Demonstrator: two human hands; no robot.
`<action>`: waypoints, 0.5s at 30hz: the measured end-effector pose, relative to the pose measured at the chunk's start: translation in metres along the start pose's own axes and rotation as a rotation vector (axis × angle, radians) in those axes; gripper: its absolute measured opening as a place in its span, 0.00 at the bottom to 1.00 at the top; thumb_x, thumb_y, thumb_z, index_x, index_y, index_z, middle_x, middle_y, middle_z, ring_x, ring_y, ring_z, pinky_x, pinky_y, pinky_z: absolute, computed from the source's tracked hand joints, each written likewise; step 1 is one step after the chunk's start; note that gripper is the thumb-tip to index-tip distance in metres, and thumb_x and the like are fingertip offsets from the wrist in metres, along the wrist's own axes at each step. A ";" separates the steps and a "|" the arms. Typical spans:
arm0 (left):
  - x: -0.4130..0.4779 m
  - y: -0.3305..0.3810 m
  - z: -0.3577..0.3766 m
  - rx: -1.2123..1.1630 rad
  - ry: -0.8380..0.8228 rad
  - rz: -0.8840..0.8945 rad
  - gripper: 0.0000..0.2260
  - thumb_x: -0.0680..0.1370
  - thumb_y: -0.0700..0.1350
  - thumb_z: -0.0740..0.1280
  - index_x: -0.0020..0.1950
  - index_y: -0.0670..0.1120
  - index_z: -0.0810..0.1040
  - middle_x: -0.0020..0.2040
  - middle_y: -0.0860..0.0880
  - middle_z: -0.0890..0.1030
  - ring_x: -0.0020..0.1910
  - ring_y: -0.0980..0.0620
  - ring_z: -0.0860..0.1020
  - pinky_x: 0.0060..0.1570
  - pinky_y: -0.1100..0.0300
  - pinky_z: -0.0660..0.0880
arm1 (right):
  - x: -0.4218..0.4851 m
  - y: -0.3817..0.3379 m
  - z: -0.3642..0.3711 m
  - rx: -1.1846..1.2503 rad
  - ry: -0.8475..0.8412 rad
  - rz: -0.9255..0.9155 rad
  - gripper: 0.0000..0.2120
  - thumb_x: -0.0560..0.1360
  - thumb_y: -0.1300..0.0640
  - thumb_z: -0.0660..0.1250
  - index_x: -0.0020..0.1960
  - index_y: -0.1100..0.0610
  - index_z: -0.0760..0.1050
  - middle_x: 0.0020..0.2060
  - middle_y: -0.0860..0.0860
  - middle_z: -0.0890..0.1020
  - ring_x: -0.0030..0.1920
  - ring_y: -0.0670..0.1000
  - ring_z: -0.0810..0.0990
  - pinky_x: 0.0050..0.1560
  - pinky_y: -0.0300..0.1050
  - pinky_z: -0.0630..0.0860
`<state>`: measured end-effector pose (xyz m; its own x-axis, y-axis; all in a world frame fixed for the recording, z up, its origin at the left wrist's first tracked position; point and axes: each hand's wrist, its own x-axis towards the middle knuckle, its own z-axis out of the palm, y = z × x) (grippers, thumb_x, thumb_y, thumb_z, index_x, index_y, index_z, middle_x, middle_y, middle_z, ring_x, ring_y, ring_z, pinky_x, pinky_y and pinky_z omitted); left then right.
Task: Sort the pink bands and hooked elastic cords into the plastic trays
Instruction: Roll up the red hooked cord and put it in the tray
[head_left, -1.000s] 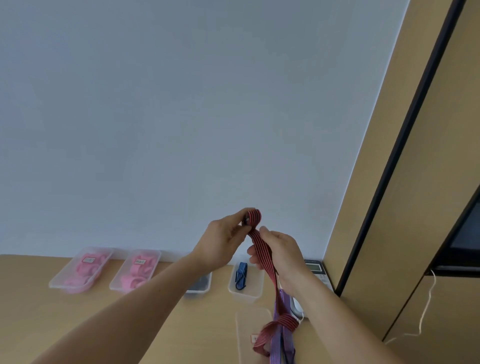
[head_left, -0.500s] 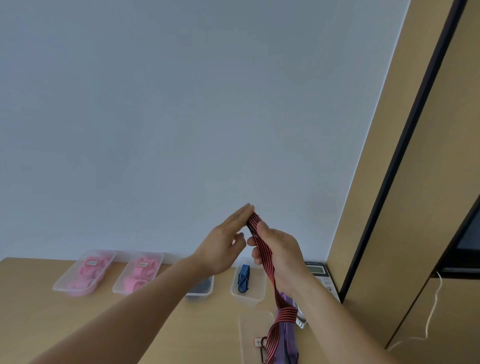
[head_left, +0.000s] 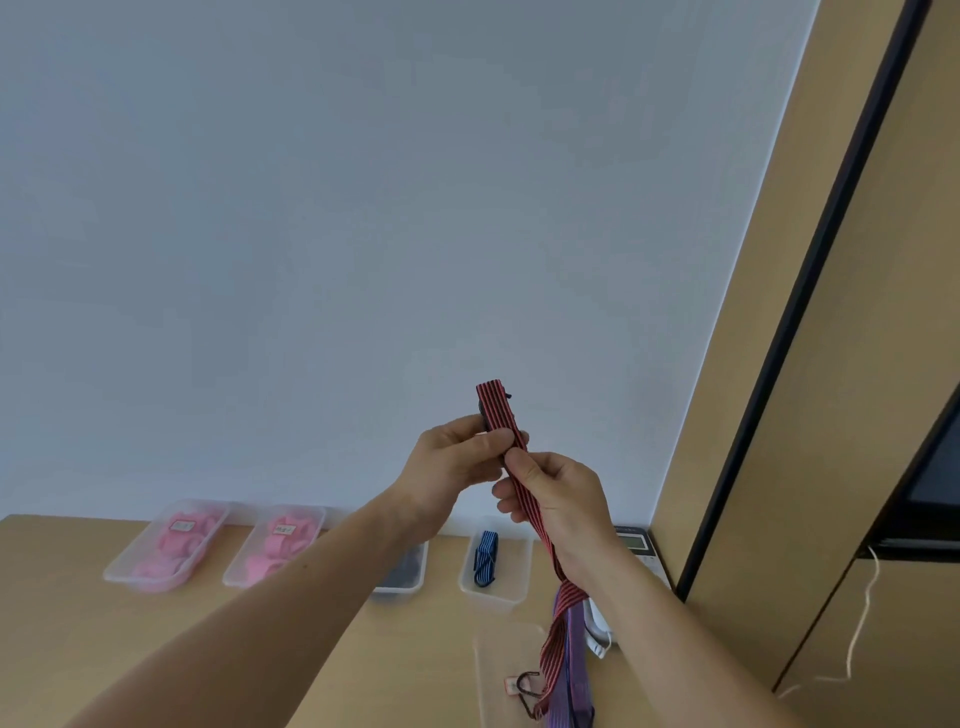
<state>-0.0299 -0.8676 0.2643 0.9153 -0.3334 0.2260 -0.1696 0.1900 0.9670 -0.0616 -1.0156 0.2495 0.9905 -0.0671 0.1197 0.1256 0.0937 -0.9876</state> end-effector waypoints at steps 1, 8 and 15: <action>0.000 0.002 0.001 0.013 0.011 0.024 0.11 0.75 0.48 0.70 0.52 0.44 0.84 0.54 0.40 0.84 0.57 0.35 0.79 0.62 0.42 0.75 | -0.001 0.000 0.000 0.007 -0.007 -0.005 0.08 0.76 0.53 0.72 0.43 0.58 0.83 0.37 0.58 0.85 0.35 0.53 0.83 0.35 0.43 0.77; 0.006 0.016 -0.007 0.422 0.113 0.253 0.14 0.79 0.42 0.69 0.64 0.47 0.79 0.51 0.53 0.85 0.51 0.56 0.83 0.59 0.56 0.77 | -0.002 -0.017 0.001 -0.006 -0.017 0.109 0.22 0.81 0.44 0.60 0.47 0.61 0.80 0.31 0.53 0.82 0.29 0.50 0.74 0.29 0.42 0.69; 0.000 0.000 -0.009 0.822 0.069 0.573 0.15 0.79 0.42 0.67 0.67 0.47 0.77 0.49 0.53 0.85 0.47 0.56 0.82 0.52 0.60 0.78 | -0.002 -0.019 0.004 -0.031 0.015 0.104 0.28 0.77 0.35 0.60 0.43 0.60 0.81 0.30 0.52 0.80 0.24 0.47 0.67 0.25 0.38 0.64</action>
<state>-0.0268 -0.8588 0.2631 0.6312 -0.3320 0.7009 -0.7672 -0.4000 0.5014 -0.0657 -1.0128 0.2687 0.9972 -0.0731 0.0151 0.0202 0.0703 -0.9973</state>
